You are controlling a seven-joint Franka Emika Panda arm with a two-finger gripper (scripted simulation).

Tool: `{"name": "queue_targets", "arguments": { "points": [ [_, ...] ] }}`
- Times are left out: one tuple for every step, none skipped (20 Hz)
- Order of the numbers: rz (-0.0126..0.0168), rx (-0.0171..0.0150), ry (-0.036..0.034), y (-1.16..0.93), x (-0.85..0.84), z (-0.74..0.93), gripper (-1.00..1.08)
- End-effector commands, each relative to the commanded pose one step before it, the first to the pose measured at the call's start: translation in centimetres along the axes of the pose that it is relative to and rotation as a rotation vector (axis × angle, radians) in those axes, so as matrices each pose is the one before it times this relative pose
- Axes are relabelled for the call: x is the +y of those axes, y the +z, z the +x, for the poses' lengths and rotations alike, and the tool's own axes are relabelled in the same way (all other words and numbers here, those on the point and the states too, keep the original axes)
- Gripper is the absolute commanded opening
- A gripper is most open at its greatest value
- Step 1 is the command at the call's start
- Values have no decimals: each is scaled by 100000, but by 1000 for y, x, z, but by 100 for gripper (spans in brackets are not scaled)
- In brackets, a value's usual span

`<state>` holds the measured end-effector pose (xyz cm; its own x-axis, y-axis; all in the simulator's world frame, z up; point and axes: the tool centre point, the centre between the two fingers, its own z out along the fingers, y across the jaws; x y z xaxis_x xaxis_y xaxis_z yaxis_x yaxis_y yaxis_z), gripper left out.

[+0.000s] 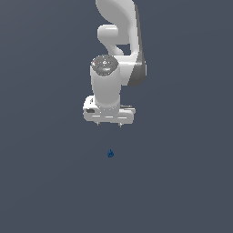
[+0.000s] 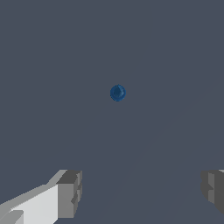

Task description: Pick up the object and move it to a goal position.

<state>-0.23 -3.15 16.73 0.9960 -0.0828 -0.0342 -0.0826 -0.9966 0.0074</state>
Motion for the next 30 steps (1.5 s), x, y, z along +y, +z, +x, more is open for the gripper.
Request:
{"name": "queue_targets", "arguments": {
  "points": [
    [0, 0, 0, 0, 1, 0, 100],
    [-24, 72, -62, -17, -16, 24, 100],
    [-85, 270, -232, -86, -79, 58, 100],
    [-130, 416, -366, -126, -115, 100, 100],
    [-181, 578, -530, -177, -160, 138, 100],
    [-233, 741, -722, -231, -205, 173, 100],
    [-266, 841, -898, -270, -233, 190, 100],
    [-227, 703, -850, -236, -196, 149, 100],
    [-178, 535, -754, -190, -149, 104, 100],
    [-128, 363, -629, -140, -100, 59, 100],
    [-73, 188, -445, -84, -52, 18, 100],
    [-21, 37, -203, -27, -12, -9, 100],
    [0, 0, 0, -18, 4, -24, 100],
    [44, -127, 198, 65, 31, -1, 100],
    [40, -82, 340, 51, 23, 8, 100],
    [43, -60, 483, 59, 21, 30, 100],
    [43, -36, 611, 66, 11, 52, 100],
    [46, -19, 752, 75, 7, 73, 100],
    [50, -6, 891, 86, 3, 92, 100],
    [55, 0, 1032, 98, 1, 109, 100],
    [62, -4, 1174, 113, 1, 122, 100],
    [72, -22, 1330, 132, 4, 132, 100],
    [82, -42, 1494, 153, 9, 143, 100],
    [88, -52, 1638, 170, 8, 154, 100],
    [91, -49, 1779, 184, 4, 169, 100],
    [93, -47, 1925, 199, 0, 184, 100],
    [95, -51, 2073, 216, -3, 197, 100],
    [97, -58, 2224, 235, -7, 209, 100],
    [98, -63, 2375, 253, -12, 222, 100],
    [97, -65, 2526, 271, -17, 234, 100]
  ]
}}
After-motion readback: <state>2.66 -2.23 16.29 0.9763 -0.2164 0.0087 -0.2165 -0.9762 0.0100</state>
